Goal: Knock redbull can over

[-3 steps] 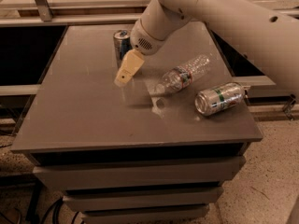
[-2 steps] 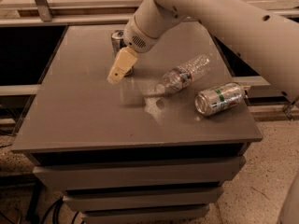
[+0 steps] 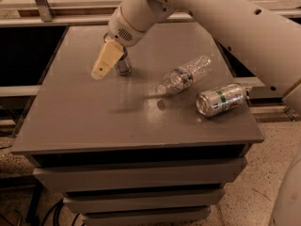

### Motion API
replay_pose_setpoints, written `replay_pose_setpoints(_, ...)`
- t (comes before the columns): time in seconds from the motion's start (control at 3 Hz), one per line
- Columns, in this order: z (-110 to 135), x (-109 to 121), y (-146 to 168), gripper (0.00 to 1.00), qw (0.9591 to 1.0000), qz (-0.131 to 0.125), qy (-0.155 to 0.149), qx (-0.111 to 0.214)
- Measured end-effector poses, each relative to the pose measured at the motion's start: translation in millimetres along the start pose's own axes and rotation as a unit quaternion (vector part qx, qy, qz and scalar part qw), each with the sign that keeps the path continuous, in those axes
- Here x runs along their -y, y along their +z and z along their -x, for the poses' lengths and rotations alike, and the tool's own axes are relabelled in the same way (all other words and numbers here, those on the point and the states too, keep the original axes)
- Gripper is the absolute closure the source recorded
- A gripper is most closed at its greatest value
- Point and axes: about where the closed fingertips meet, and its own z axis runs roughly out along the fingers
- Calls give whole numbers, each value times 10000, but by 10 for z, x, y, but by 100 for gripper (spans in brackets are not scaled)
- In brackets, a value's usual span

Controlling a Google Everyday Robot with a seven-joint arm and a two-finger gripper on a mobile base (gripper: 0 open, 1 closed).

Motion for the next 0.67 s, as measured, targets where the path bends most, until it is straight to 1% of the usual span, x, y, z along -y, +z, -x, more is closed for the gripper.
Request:
replay_pose_setpoints(0.33,227,-180,19,0,9990,304,-151,302)
replay_pose_setpoints(0.67,433,-433,20,0,9944,782,-281,659)
